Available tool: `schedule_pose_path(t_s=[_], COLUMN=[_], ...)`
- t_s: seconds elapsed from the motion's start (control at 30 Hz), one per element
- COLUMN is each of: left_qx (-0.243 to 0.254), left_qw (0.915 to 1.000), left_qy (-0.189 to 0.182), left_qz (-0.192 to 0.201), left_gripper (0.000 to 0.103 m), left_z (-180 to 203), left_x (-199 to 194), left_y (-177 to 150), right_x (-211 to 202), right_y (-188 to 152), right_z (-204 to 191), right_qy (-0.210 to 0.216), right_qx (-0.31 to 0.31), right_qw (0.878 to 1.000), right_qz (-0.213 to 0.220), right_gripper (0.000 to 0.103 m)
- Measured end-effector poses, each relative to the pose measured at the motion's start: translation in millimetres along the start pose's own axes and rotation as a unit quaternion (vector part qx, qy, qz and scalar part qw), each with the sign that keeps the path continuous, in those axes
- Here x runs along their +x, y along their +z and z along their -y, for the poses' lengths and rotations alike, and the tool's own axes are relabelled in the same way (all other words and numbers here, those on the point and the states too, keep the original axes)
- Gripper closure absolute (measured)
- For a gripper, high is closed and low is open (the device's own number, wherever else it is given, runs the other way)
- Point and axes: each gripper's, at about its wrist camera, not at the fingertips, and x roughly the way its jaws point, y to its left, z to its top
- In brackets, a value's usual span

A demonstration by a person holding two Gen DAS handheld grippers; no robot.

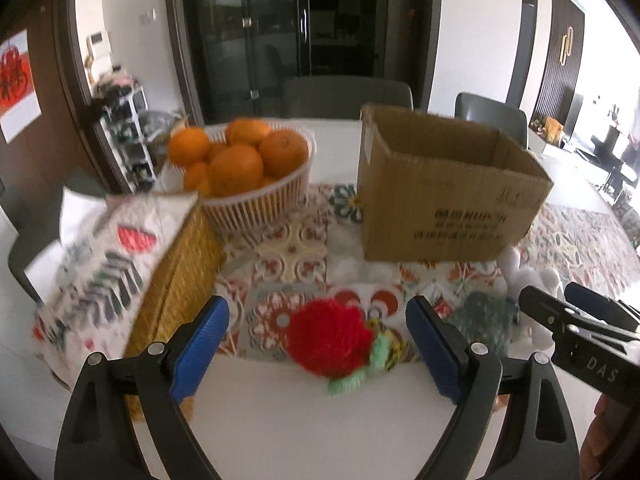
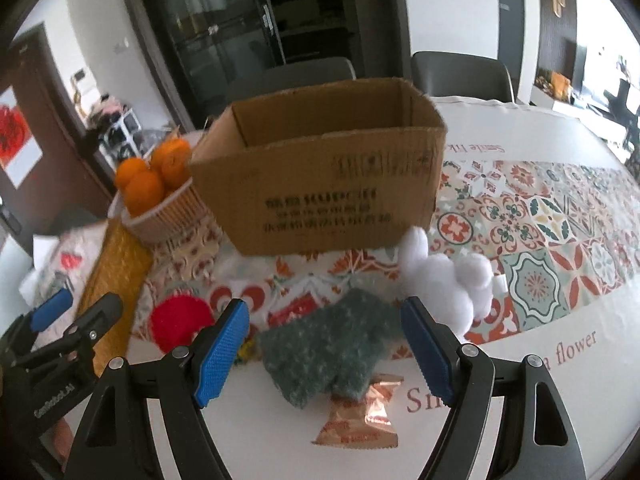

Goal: Organize soft objects
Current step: 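Move the left tool to the red pom-pom plush while the right tool approaches the green fuzzy plush, then grasp the green fuzzy plush with the right tool while the left tool grips the red pom-pom plush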

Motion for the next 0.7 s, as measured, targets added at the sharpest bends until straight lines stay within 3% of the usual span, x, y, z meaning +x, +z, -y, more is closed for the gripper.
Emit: schedule_pose_path(t_s=[0.37,0.7], left_qx=[-0.032,-0.045], left_qw=[0.9964,0.9917], left_qy=[-0.040,-0.071], left_qz=[-0.068,-0.097], left_gripper=[0.012,0.012], left_z=[-11,-10], left_x=[39,67], left_y=[-32,-39], right_x=[27,61], right_y=[-23,-32], right_z=[-15,-17], right_qy=[-0.012,-0.007], right_qx=[-0.059,-0.074], right_qw=[0.997,0.991], right_qz=[-0.055,-0.109], right_gripper=[0.024,0.024])
